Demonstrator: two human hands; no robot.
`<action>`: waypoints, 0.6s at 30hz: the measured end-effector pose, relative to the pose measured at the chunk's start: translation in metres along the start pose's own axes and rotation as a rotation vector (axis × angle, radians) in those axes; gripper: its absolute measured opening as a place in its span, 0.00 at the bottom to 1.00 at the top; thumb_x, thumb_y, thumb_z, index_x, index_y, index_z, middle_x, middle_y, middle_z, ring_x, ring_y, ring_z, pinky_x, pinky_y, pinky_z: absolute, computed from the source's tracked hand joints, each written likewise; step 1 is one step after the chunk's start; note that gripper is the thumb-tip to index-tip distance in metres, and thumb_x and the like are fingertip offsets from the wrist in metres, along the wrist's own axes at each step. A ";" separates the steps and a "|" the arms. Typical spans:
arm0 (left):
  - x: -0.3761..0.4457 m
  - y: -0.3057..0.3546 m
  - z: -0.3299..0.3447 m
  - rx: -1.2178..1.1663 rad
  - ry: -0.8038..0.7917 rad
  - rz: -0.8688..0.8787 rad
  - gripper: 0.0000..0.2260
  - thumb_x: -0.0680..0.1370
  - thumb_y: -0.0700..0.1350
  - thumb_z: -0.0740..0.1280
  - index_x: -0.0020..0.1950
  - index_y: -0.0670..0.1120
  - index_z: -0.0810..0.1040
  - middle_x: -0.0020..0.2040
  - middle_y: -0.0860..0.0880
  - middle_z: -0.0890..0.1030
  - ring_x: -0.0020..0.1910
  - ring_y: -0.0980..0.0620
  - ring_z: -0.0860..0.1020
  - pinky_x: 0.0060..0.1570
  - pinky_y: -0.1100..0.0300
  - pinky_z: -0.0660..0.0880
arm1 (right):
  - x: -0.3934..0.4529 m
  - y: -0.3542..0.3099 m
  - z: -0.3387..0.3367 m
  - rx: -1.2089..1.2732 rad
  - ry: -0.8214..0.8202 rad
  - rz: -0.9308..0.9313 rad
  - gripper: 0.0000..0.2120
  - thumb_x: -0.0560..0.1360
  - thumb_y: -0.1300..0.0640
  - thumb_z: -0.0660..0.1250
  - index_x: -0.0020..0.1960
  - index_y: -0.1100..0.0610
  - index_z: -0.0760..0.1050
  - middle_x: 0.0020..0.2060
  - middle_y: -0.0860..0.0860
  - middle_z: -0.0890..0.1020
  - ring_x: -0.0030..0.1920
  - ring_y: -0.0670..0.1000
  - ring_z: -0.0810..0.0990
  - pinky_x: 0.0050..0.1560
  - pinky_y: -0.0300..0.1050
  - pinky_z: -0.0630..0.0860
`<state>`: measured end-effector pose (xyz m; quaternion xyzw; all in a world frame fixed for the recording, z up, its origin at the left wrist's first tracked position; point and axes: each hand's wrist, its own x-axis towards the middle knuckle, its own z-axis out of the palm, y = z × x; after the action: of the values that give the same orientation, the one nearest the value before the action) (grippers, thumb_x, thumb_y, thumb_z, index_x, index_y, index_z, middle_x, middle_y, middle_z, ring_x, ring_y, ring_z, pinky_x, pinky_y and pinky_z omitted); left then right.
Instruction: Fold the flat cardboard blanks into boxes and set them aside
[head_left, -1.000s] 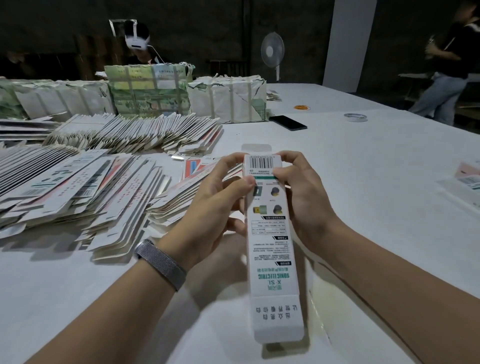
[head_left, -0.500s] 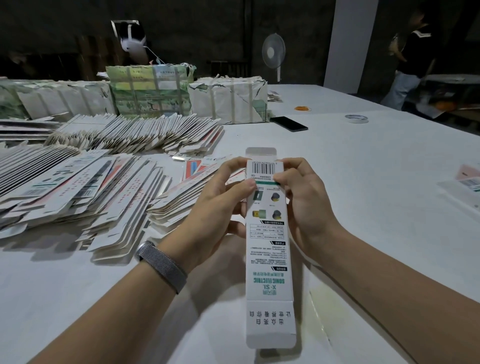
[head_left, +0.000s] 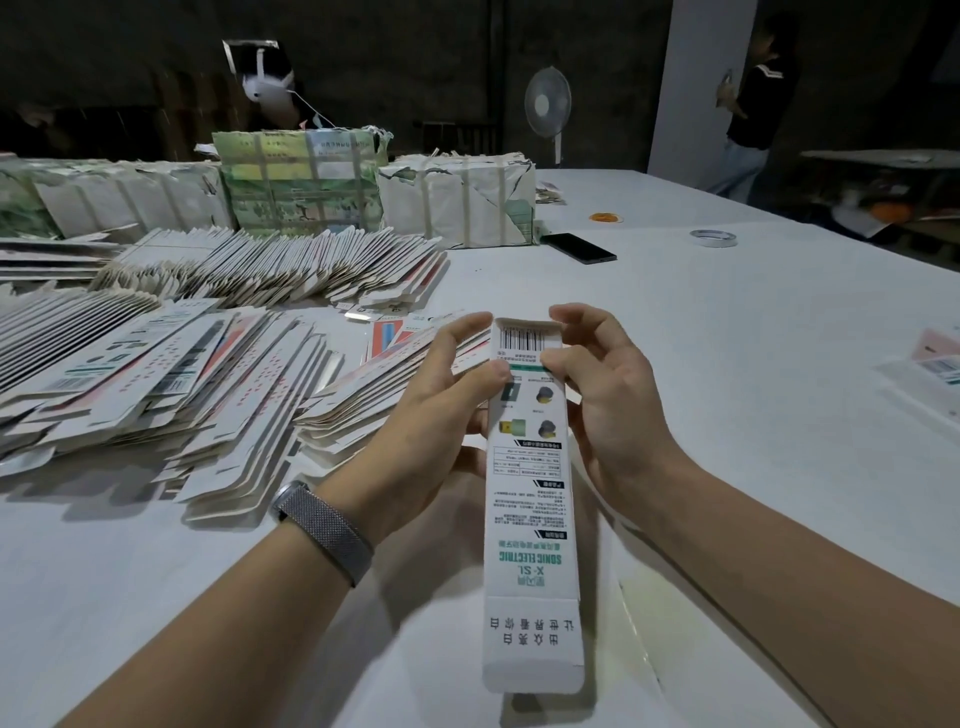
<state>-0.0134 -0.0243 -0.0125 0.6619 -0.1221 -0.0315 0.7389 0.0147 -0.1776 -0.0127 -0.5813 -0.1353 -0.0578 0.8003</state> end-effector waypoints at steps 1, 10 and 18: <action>0.000 0.000 0.000 -0.001 -0.021 -0.004 0.15 0.85 0.46 0.61 0.70 0.59 0.69 0.47 0.44 0.86 0.40 0.46 0.82 0.30 0.57 0.78 | -0.001 -0.001 0.000 0.011 -0.013 0.003 0.13 0.76 0.66 0.64 0.52 0.50 0.78 0.47 0.54 0.82 0.41 0.54 0.84 0.45 0.56 0.82; -0.001 0.002 0.001 -0.067 -0.057 0.021 0.17 0.78 0.51 0.71 0.65 0.55 0.72 0.49 0.39 0.82 0.46 0.38 0.77 0.28 0.58 0.78 | -0.003 -0.008 0.000 0.069 -0.072 0.014 0.14 0.79 0.70 0.60 0.51 0.55 0.80 0.43 0.55 0.84 0.37 0.55 0.83 0.35 0.46 0.81; 0.001 -0.002 -0.001 -0.023 -0.035 0.043 0.13 0.77 0.52 0.66 0.62 0.59 0.75 0.45 0.45 0.83 0.40 0.46 0.79 0.36 0.54 0.74 | -0.009 -0.002 0.006 -0.047 -0.129 -0.027 0.12 0.74 0.58 0.63 0.56 0.47 0.75 0.55 0.60 0.79 0.39 0.54 0.84 0.36 0.47 0.80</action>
<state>-0.0120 -0.0240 -0.0145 0.6501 -0.1489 -0.0288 0.7446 0.0049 -0.1728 -0.0110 -0.6006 -0.1930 -0.0344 0.7751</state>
